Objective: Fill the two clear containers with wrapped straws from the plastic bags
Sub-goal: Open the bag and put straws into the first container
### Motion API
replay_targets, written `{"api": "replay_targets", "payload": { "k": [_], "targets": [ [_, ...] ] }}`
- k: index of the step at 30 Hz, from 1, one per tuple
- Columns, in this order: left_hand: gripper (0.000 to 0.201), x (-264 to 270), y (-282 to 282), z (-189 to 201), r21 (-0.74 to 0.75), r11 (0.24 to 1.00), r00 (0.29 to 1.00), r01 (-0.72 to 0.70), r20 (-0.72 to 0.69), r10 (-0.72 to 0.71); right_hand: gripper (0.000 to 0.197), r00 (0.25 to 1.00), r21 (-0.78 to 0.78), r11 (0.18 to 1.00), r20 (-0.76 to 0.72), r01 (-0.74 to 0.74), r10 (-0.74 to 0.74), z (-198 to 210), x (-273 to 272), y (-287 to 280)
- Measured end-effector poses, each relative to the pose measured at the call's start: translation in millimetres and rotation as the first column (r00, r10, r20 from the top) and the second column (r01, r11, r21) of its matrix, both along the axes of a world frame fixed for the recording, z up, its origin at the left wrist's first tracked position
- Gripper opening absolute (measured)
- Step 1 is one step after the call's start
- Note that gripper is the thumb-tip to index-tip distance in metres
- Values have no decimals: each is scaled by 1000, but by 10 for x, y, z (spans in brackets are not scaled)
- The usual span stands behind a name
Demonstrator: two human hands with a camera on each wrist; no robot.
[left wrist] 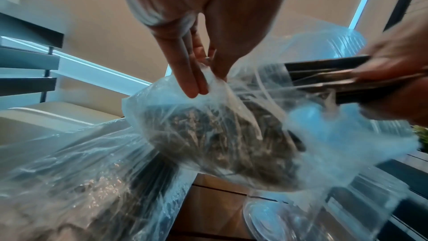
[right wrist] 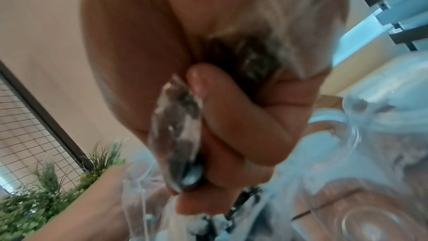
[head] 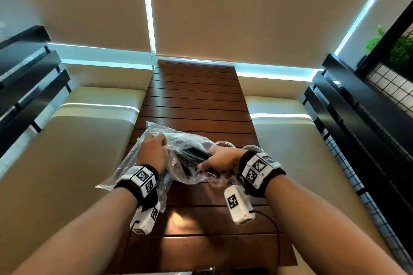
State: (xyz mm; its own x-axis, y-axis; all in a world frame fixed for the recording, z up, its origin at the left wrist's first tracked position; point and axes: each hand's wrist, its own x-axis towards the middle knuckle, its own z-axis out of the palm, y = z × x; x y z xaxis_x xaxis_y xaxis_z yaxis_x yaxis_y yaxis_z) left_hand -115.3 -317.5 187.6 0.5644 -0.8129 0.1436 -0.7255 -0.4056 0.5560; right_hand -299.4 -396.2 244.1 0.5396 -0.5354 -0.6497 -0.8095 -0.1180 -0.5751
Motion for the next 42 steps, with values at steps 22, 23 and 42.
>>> {"api": "replay_targets", "payload": {
  "k": [22,23,42],
  "targets": [
    [8,314,125,-588,295,955,1000,4,0,-5,16,750,319,947,617,39,-238,259,-554,-123],
    [8,297,141,-580,323,946,1000,24,-2,-24,13,760,275,959,609,65,-226,207,-495,-115],
    [29,-304,-160,504,-380,913,678,-151,-712,-184,47,846,-589,795,490,142,212,188,10,11]
  ]
}}
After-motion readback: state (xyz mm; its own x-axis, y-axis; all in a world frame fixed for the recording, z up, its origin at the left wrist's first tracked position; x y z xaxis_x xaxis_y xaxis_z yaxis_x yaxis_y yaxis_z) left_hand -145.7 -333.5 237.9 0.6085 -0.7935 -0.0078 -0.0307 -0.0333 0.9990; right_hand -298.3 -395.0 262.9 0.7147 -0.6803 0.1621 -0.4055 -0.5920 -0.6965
